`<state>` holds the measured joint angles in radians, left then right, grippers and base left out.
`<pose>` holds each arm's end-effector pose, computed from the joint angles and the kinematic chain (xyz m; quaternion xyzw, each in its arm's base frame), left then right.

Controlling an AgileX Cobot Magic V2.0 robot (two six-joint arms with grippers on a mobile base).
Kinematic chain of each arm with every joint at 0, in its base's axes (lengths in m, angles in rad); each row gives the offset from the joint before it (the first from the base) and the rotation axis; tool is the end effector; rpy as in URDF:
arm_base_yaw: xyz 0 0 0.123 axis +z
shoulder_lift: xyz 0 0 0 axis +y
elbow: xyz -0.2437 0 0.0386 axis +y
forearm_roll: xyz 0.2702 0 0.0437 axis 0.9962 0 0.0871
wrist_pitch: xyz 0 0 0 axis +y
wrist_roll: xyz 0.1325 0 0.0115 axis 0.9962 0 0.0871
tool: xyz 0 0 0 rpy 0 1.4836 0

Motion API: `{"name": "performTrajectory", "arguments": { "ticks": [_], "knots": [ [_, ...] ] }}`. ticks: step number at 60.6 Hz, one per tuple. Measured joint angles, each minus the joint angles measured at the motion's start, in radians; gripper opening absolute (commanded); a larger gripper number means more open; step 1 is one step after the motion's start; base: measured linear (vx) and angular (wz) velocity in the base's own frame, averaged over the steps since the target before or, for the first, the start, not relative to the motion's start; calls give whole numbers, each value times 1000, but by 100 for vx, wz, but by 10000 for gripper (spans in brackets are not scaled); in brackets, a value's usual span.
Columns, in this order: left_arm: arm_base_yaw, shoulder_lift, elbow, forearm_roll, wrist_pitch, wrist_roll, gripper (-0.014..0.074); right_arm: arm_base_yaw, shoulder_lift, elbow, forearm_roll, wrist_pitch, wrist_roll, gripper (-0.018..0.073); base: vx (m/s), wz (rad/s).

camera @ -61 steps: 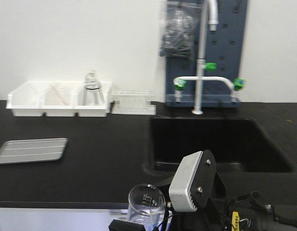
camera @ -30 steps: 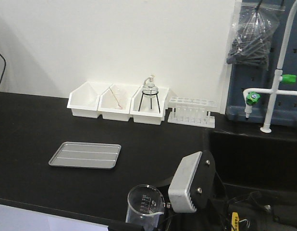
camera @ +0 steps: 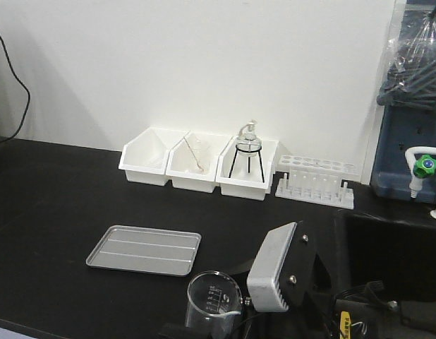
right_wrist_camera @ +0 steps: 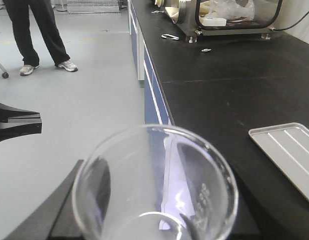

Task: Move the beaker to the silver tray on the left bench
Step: 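Hold the beaker in the right gripper while the base drives to the other bench, then extend the right arm to carry the beaker over the silver tray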

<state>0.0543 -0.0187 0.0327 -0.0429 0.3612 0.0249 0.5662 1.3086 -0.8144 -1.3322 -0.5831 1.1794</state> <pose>0.1538 0.0063 0.1591 -0.0233 0.8008 0.0056 0.5984 0.2501 0.2432 0.2506 -0.4121 0.6601 0.3480 0.5229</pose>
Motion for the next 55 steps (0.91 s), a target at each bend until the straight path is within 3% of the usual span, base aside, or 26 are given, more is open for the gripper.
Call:
{"name": "performTrajectory", "arguments": {
  "ticks": [55],
  "knots": [
    [0, 0, 0, 0, 0, 0, 1, 0, 0, 0, 0, 0, 0, -14, 12, 4]
  ]
}}
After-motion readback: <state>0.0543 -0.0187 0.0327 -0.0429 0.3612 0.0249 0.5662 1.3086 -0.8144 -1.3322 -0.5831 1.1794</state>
